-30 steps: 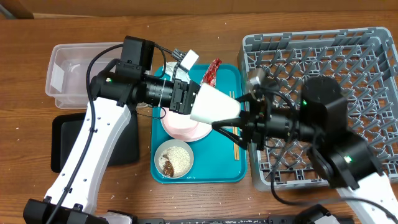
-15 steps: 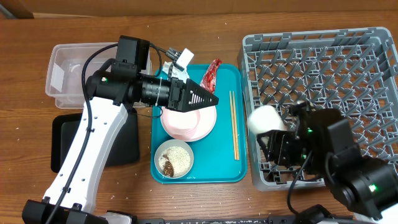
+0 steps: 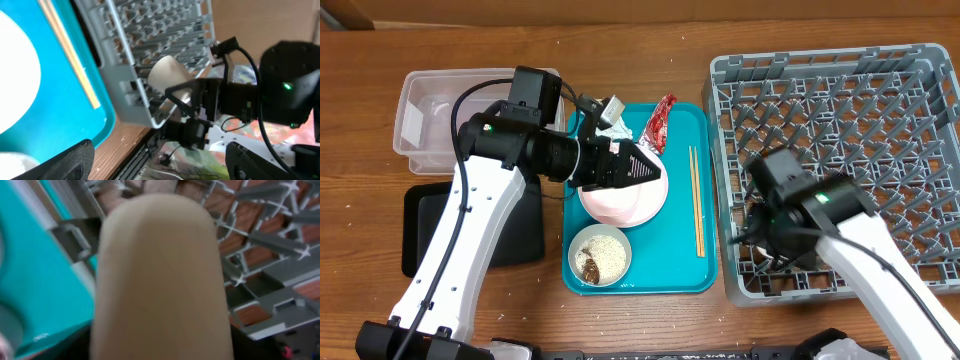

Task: Sort waste into correct bins and load items into the dishwasher
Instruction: 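Lower the white cup upright into the rack and open the right gripper, then grasp the rim of the rice bowl with the left gripper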

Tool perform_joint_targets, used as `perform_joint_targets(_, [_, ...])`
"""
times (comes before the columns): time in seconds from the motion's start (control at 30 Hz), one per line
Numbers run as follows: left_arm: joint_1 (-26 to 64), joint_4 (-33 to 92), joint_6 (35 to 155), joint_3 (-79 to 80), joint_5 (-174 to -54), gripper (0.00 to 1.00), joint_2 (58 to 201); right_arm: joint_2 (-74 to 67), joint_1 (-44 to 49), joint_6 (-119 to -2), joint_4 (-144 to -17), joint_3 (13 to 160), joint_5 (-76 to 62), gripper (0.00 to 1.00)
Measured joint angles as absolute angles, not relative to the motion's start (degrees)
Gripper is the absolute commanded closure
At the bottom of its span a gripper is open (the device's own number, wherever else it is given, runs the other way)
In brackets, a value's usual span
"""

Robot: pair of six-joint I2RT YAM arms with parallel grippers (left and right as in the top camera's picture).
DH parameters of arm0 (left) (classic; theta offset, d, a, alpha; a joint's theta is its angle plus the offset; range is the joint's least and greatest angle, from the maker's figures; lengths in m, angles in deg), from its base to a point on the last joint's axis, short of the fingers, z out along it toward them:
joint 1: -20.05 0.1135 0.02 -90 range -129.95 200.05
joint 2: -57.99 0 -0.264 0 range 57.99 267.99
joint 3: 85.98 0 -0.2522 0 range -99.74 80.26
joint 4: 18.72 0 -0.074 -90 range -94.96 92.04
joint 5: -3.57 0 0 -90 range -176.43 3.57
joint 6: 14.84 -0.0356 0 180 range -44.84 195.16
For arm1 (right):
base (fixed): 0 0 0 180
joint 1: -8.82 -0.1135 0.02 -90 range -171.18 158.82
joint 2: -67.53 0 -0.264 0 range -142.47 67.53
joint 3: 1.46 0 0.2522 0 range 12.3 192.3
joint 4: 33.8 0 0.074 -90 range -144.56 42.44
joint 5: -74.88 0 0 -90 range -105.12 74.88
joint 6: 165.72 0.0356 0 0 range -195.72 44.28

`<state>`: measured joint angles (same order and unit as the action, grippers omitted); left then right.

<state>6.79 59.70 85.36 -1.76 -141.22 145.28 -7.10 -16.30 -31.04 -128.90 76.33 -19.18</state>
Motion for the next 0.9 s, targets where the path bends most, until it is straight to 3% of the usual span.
perform_joint_targets(0.07, [6.8, 60.5, 84.8, -1.8, -140.3, 0.15, 145.3, -9.5, -16.3, -31.1, -129.2, 76.3, -19.5, 0.04])
perform_joint_targets(0.27, [6.8, 62.3, 83.5, -1.8, -135.2, 0.21, 145.3, -9.7, -16.3, -32.1, -128.2, 76.9, -19.5, 0.04])
perform_joint_targets(0.43, [4.8, 62.4, 85.6, -1.8, -122.4, 0.25, 145.3, -5.0, -16.3, -34.1, -122.9, 83.3, -19.9, 0.04])
perform_joint_targets(0.67, [-8.4, 59.3, 94.2, -0.3, -96.9, 0.28, 145.3, 4.6, -16.3, -35.1, -111.6, 90.8, -21.4, 0.03])
perform_joint_targets(0.9, [-16.4, 62.2, 101.5, 7.9, -87.7, 0.31, 145.3, 6.4, -16.3, -35.3, -111.9, 90.8, -23.3, 0.02])
